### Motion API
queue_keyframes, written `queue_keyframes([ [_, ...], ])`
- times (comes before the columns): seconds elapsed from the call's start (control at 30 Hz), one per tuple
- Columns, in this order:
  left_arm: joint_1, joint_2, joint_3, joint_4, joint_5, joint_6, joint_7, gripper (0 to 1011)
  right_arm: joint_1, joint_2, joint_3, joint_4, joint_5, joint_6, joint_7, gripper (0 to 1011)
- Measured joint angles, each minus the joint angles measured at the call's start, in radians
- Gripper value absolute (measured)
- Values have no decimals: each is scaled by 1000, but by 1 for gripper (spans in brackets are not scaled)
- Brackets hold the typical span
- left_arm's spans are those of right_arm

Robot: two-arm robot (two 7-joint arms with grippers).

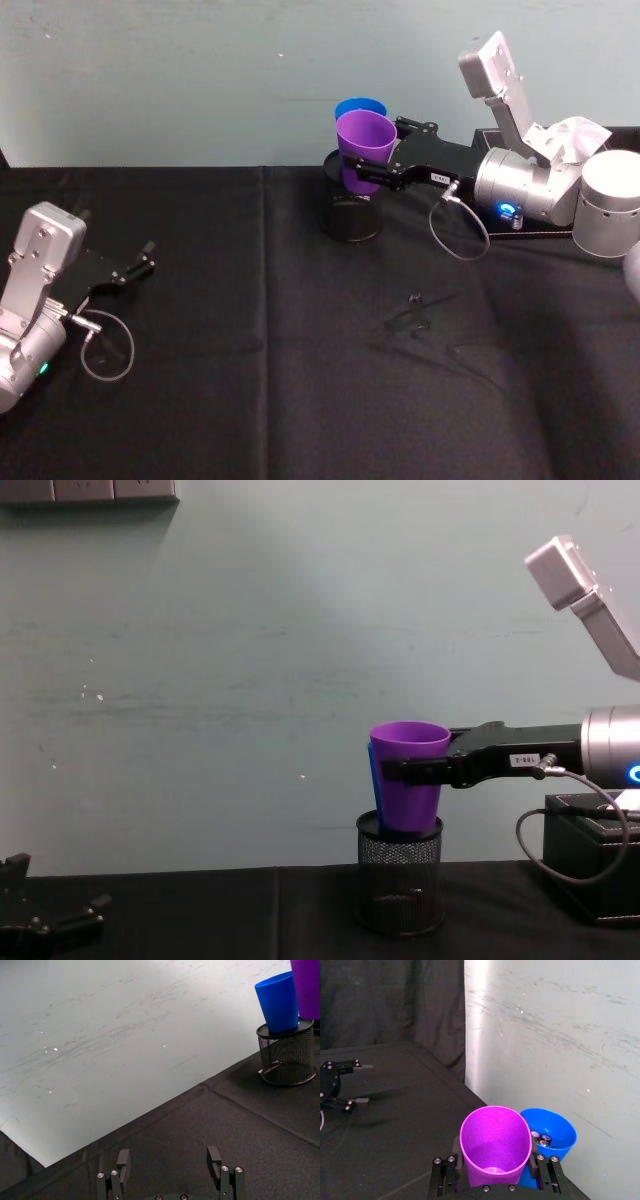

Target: Pick up one cup with a gripper and tap it against the other cup.

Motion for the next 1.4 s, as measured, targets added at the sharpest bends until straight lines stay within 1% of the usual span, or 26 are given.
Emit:
queue_keyframes([
  [0.4, 0, 0, 0, 0, 0, 0, 0, 1000, 41, -46, 3, 93, -14, -7, 5, 723],
  [0.63, 0, 0, 0, 0, 0, 0, 0, 1000, 56, -60, 9, 126, -23, -12, 8, 723],
  [0.8, 0, 0, 0, 0, 0, 0, 0, 1000, 53, -59, 10, 115, -31, -13, 10, 723],
  [1.4, 0, 0, 0, 0, 0, 0, 0, 1000, 55, -60, 10, 120, -29, -12, 9, 723],
])
